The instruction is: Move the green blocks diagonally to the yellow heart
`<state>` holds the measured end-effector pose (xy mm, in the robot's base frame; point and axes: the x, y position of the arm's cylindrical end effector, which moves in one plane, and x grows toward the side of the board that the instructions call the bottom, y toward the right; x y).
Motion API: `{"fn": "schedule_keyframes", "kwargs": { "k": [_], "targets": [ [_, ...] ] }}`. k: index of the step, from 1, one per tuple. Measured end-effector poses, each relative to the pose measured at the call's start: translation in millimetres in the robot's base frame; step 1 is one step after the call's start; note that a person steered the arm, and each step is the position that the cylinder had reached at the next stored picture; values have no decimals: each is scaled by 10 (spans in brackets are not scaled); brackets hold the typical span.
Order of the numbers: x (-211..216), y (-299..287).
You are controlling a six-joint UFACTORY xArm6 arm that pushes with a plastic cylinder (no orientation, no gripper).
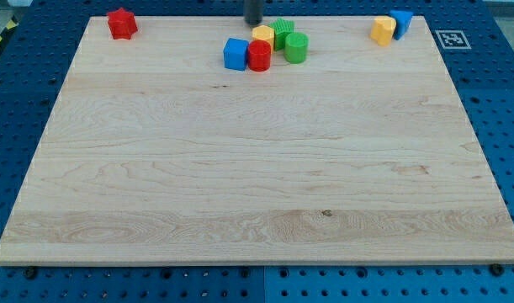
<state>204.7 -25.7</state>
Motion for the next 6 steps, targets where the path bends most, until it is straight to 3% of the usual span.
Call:
{"fn": "schedule_keyframes", "kwargs": {
  "k": [1,3,6],
  "targets": [
    [184,-8],
    [295,514],
    [1045,1259]
  ]
}}
